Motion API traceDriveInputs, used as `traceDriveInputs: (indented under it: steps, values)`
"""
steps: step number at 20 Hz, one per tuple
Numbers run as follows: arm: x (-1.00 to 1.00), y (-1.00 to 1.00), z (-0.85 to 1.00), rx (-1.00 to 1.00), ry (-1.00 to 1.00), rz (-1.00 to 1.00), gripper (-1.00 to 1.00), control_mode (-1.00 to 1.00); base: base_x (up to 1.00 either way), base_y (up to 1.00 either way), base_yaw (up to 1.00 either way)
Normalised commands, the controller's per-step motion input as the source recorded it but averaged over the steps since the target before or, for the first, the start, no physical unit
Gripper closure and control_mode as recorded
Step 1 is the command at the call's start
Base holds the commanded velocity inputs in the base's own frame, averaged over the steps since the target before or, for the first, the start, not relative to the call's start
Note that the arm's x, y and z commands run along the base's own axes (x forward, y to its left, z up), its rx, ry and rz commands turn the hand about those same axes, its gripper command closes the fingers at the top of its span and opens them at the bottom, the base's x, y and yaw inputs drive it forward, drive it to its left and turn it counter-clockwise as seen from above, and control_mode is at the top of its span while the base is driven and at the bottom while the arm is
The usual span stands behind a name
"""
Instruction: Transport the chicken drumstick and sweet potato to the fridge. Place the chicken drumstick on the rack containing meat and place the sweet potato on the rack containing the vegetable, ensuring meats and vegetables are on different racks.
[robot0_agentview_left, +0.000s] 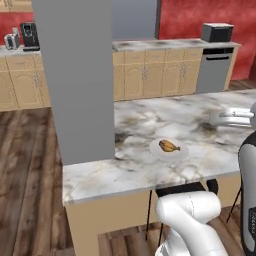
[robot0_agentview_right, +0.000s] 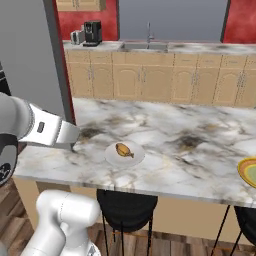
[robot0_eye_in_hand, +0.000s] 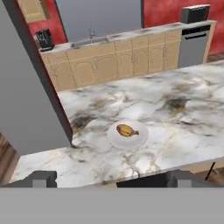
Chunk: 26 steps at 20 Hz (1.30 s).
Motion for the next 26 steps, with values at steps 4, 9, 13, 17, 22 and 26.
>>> traceDriveInputs:
  steps: [4, 9, 13, 17, 22, 26]
  values:
    - [0.00, 0.00, 0.00, 0.00, 0.00, 0.00, -1.00, 1.00, 0.63, -0.53, 0.36]
    - [0.00, 0.00, 0.00, 0.00, 0.00, 0.00, -1.00, 1.00, 0.67, -0.40, 0.22]
    - [0.73, -0.49, -0.39, 0.02, 0.33, 0.06, -1.00, -1.00, 0.00, 0.00, 0.00]
    - [0.69, -0.40, -0.64, 0.00, 0.34, 0.02, -1.00, -1.00, 0.00, 0.00, 0.00]
    - [0.85, -0.16, -0.87, 0.00, 0.39, 0.00, -1.00, -1.00, 0.00, 0.00, 0.00]
    - [0.88, -0.24, -0.89, 0.00, 0.23, 0.06, -1.00, -1.00, 0.00, 0.00, 0.00]
